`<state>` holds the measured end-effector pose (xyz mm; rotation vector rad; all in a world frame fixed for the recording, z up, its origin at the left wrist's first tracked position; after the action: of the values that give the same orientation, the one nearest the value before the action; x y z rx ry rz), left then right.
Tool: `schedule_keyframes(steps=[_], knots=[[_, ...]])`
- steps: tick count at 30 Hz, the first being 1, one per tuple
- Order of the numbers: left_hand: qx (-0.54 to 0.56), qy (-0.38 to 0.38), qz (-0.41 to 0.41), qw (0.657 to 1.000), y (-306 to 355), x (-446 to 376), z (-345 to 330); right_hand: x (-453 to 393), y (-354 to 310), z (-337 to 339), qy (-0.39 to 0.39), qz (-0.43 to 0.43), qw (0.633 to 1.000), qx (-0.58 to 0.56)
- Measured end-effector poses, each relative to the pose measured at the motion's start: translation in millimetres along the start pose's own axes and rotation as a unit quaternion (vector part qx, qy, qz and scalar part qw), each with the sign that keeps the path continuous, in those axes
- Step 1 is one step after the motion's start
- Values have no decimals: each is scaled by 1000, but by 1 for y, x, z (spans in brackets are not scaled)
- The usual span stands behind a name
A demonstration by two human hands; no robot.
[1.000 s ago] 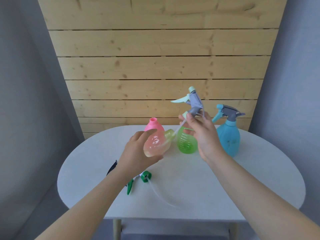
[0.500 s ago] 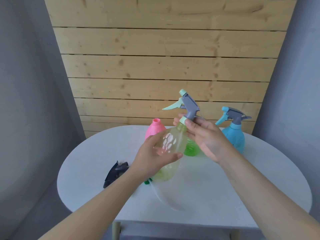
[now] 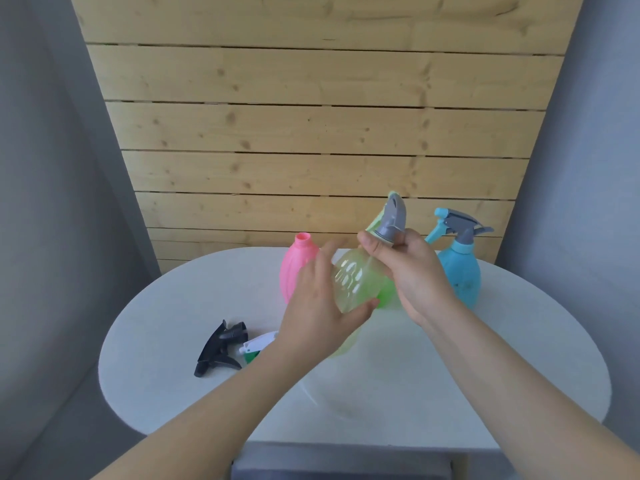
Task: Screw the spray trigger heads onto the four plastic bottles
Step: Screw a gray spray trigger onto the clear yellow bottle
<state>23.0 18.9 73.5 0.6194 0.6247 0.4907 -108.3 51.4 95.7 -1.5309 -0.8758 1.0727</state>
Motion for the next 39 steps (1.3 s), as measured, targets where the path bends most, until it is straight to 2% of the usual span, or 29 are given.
schedule_keyframes(steps=[3,6,9,12,16,18,21,23,25,27,28,32,34,37,39], knots=[[-68,-31,-19,997,6,-2,-11,3,0,1,15,25,999,17],[-42,-23,-8,999,7,-3,-12,3,-2,4,-19,23,999,38],[-35,-23,-13,999,4,-3,-10,0,-4,12,-62,9,998,8],[-43,-35,-9,998,4,-2,-11,0,-4,14,-74,7,996,41],[-37,-46,1,998,0,-2,-12,2,-1,8,-25,-17,997,75],[-29,-52,8,998,-4,-3,-12,3,-2,13,4,-32,990,137],[-22,-74,14,997,-13,-3,-8,2,-8,27,34,-24,970,240],[-37,-101,10,994,-18,-2,-4,3,-18,35,30,39,958,283],[-61,-132,5,989,-22,-1,2,3,-27,35,-66,89,926,360],[-98,-165,-6,981,-26,-1,8,3,-26,34,-171,59,894,410],[-126,-177,-13,976,-28,-1,11,3,-23,36,-188,34,885,424],[-263,-152,-24,952,-26,-1,22,6,-21,35,-150,44,845,511],[-292,-127,-26,948,-22,-3,24,8,-20,34,-128,53,849,510],[-295,-101,-39,949,-16,-3,23,9,-18,38,-120,-1,907,403],[-300,-101,-38,948,-16,-3,22,14,-14,39,-142,-51,920,363]])
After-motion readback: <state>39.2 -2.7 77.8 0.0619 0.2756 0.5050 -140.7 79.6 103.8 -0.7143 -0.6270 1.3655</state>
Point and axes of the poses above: each hand's wrist, its own x-axis away from the middle knuckle, its own z-axis out of the back of the hand, y = z × x, the point moved 4 cm from there along -x, towards the middle knuckle, and after that the axes turned 14 degrees about -y, right-handed, at the moved point
